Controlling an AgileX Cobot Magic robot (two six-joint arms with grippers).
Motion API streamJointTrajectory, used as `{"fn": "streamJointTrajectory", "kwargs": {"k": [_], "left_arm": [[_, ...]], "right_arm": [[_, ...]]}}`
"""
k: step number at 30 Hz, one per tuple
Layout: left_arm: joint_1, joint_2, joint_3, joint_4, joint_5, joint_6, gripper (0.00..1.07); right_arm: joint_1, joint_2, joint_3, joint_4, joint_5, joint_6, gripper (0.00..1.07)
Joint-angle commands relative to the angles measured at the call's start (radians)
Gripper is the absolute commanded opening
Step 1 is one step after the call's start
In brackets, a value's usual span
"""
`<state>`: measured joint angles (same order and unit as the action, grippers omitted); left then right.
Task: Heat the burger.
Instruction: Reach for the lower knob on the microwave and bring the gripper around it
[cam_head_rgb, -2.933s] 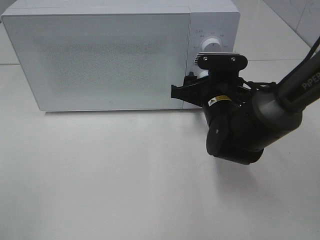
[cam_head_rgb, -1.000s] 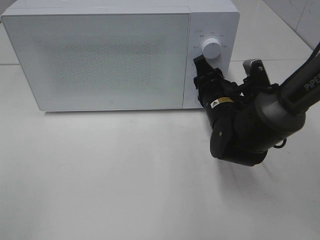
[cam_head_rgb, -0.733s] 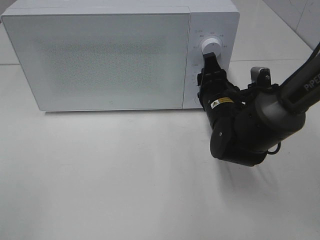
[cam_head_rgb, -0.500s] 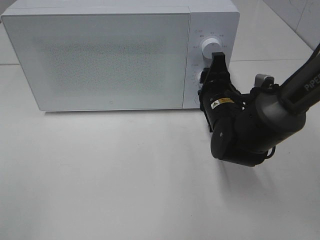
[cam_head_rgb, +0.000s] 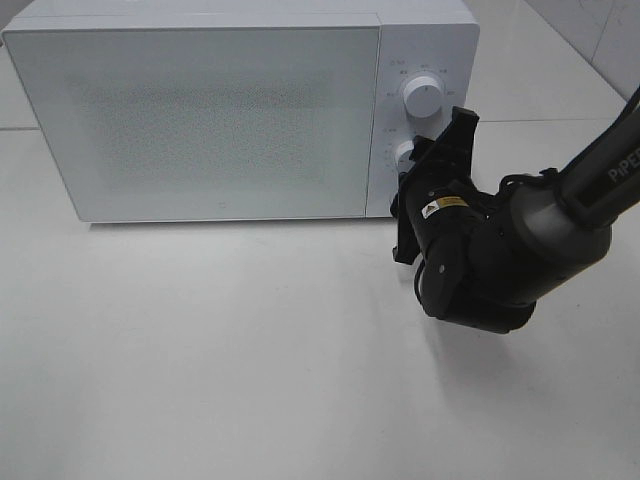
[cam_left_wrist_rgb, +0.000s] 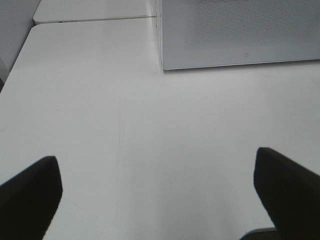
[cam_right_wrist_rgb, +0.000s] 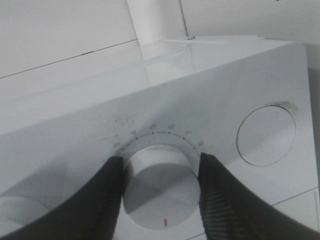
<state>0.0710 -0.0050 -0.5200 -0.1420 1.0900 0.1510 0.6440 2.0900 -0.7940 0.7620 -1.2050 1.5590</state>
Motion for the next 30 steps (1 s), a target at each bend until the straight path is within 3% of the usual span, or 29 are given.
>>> {"fn": "streamJointTrajectory", "kwargs": {"k": [1, 18, 21, 30], "left_arm": [[-0.001, -0.026, 0.002, 0.000, -0.017, -0.008, 0.98], [-0.001, -0.026, 0.002, 0.000, -0.017, -0.008, 0.98], [-0.001, -0.026, 0.002, 0.000, -0.017, -0.008, 0.98], [-0.001, -0.026, 0.002, 0.000, -0.017, -0.008, 0.98]], "right_arm": [[-0.004, -0.007, -0.026, -0.091, -0.193, 0.023, 0.00], [-0.004, -0.007, -0.026, -0.066, -0.193, -0.004, 0.05], [-0.004, -0.007, -0.026, -0.065, -0.193, -0.007, 0.08], [-0.004, -0.007, -0.026, -0.029, -0.196, -0.045, 0.33]]}}
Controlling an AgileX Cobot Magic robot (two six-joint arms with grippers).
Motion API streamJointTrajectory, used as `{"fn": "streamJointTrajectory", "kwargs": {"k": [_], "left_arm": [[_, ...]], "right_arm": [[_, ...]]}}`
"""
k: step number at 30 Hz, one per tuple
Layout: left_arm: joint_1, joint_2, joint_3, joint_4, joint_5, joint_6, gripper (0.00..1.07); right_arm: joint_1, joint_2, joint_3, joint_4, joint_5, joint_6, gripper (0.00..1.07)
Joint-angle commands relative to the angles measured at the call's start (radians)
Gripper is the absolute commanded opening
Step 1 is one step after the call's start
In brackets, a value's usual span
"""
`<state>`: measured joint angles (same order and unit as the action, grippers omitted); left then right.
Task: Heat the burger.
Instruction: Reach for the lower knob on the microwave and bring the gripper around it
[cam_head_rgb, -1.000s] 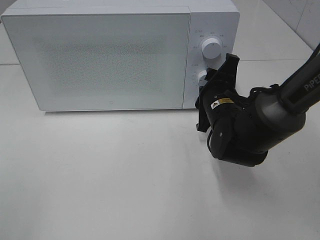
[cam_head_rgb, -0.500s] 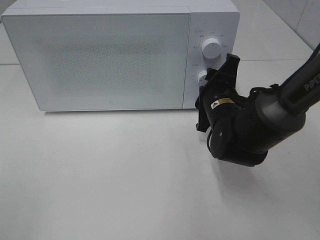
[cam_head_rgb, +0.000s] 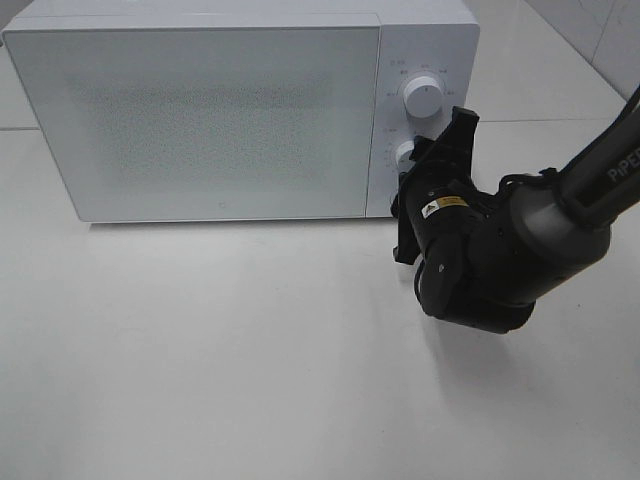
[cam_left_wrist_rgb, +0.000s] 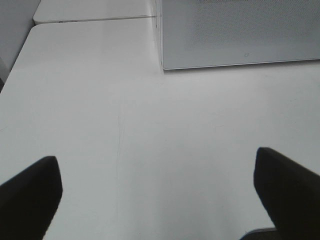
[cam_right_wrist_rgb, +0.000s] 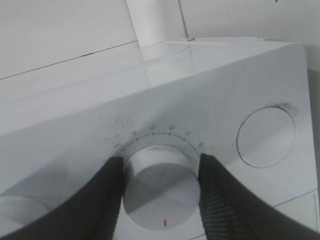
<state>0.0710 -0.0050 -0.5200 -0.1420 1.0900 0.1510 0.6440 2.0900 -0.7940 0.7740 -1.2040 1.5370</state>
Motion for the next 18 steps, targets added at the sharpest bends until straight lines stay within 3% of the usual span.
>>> {"fn": "streamJointTrajectory", "kwargs": {"k": [1, 6, 9, 10, 11, 13, 18], "left_arm": [[-0.001, -0.026, 0.002, 0.000, -0.017, -0.008, 0.98], [-0.001, -0.026, 0.002, 0.000, -0.017, -0.008, 0.98], [-0.001, -0.026, 0.002, 0.000, -0.017, -0.008, 0.98], [-0.001, -0.026, 0.002, 0.000, -0.017, -0.008, 0.98], [-0.001, -0.026, 0.002, 0.000, -0.017, -0.008, 0.98], [-0.001, -0.026, 0.002, 0.000, -0.017, -0.008, 0.98], [-0.001, -0.026, 0.002, 0.000, -0.017, -0.008, 0.98]], "right_arm": [[-0.004, -0.007, -0.026, -0.035, -0.197, -0.023, 0.35], [-0.004, -0.007, -0.024, -0.002, -0.197, -0.039, 0.38], [-0.004, -0.017, -0.021, -0.003, -0.195, -0.071, 0.47], [-0.004, -0.033, -0.006, -0.001, -0.194, -0.106, 0.56], [-0.004, -0.033, -0.006, -0.001, -0.194, -0.106, 0.56], [-0.004, -0.059, 0.020, -0.001, -0.189, -0.160, 0.69], [-0.003, -0.095, 0.075, -0.059, -0.129, -0.188, 0.77]]}}
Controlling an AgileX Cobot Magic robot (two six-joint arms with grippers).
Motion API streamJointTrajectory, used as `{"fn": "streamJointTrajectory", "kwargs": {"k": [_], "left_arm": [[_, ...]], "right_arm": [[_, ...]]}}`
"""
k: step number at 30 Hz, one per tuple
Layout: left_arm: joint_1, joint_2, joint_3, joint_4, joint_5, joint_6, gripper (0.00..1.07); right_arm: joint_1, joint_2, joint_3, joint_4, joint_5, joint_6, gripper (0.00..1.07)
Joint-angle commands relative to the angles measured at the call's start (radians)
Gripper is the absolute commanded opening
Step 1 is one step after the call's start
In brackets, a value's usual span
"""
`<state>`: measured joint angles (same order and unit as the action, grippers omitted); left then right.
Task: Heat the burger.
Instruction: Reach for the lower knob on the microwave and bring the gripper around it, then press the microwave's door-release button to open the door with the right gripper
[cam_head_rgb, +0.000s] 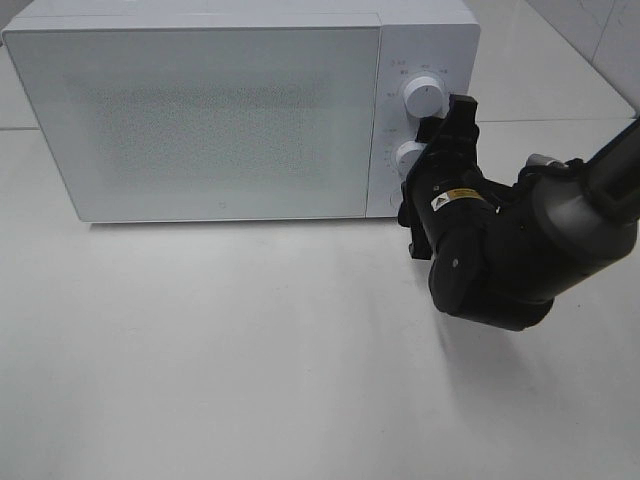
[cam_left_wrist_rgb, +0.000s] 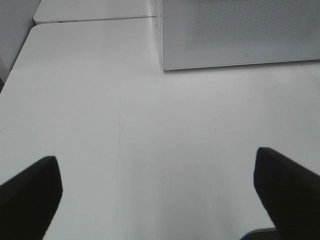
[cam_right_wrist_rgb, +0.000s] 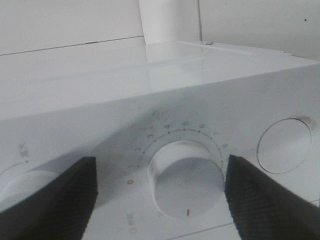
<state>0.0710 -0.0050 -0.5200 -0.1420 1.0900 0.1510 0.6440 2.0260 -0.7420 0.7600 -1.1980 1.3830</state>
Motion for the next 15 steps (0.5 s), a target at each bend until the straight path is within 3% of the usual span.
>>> {"fn": "streamJointTrajectory", "kwargs": {"k": [1, 10, 15], "left_arm": [[-0.001, -0.026, 0.002, 0.000, -0.017, -0.008, 0.98], [-0.001, -0.026, 0.002, 0.000, -0.017, -0.008, 0.98], [-0.001, -0.026, 0.002, 0.000, -0.017, -0.008, 0.98]], "right_arm": [[-0.003, -0.031, 0.023, -0.045, -0.135, -0.034, 0.77], [-0.004, -0.125, 0.147, -0.168, -0.026, -0.184, 0.76], [-0.004, -0.207, 0.203, -0.318, 0.157, -0.345, 0.76]]}}
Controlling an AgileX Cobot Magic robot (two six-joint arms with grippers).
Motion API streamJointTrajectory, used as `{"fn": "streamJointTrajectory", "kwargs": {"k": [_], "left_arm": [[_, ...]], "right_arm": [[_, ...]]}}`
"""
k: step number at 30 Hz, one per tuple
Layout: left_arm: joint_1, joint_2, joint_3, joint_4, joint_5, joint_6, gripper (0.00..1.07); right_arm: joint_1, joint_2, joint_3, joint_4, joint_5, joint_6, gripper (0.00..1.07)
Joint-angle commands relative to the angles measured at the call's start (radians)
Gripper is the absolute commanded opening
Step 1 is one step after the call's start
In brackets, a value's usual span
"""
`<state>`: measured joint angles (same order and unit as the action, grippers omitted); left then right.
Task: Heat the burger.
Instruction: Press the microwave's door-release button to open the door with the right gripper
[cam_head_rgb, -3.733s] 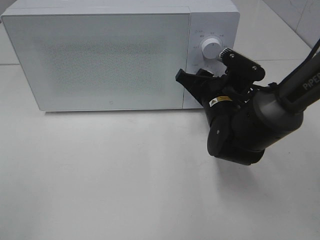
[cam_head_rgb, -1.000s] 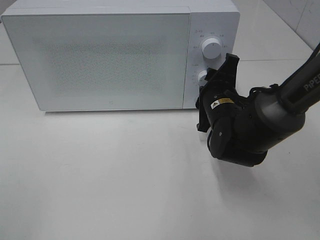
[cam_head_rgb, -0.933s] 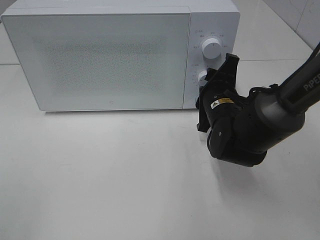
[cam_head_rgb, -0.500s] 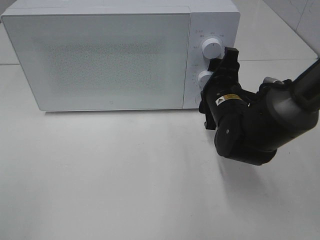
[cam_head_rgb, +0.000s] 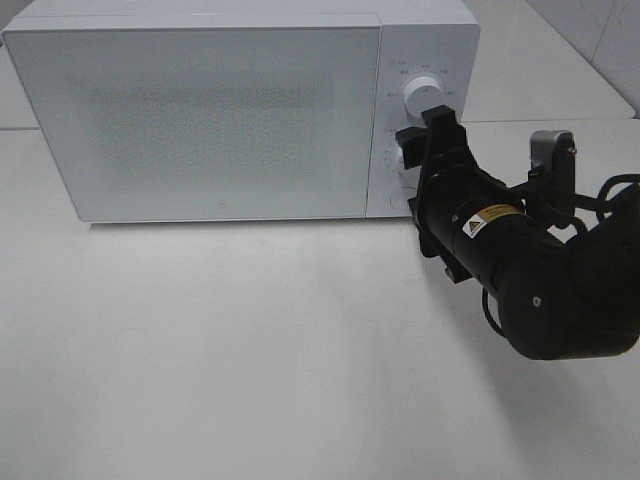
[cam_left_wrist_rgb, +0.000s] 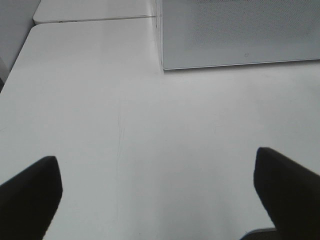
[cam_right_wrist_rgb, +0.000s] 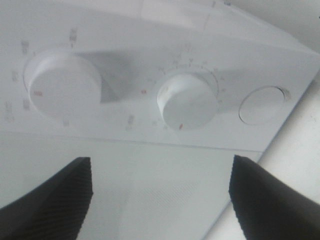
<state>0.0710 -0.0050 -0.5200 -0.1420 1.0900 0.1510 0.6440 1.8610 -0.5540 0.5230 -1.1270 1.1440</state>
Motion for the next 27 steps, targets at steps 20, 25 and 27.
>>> {"fn": "streamJointTrajectory", "kwargs": {"k": [20, 25, 27], "left_arm": [[-0.001, -0.026, 0.002, 0.000, -0.017, -0.008, 0.98], [-0.001, -0.026, 0.002, 0.000, -0.017, -0.008, 0.98], [-0.001, -0.026, 0.002, 0.000, -0.017, -0.008, 0.98]], "right_arm": [[-0.109, -0.409, -0.061, -0.274, 1.248, -1.043, 0.76], [-0.109, -0.477, -0.127, -0.300, 1.562, -1.195, 0.76], [-0.109, -0.504, -0.141, -0.316, 1.640, -1.201, 0.76]]}}
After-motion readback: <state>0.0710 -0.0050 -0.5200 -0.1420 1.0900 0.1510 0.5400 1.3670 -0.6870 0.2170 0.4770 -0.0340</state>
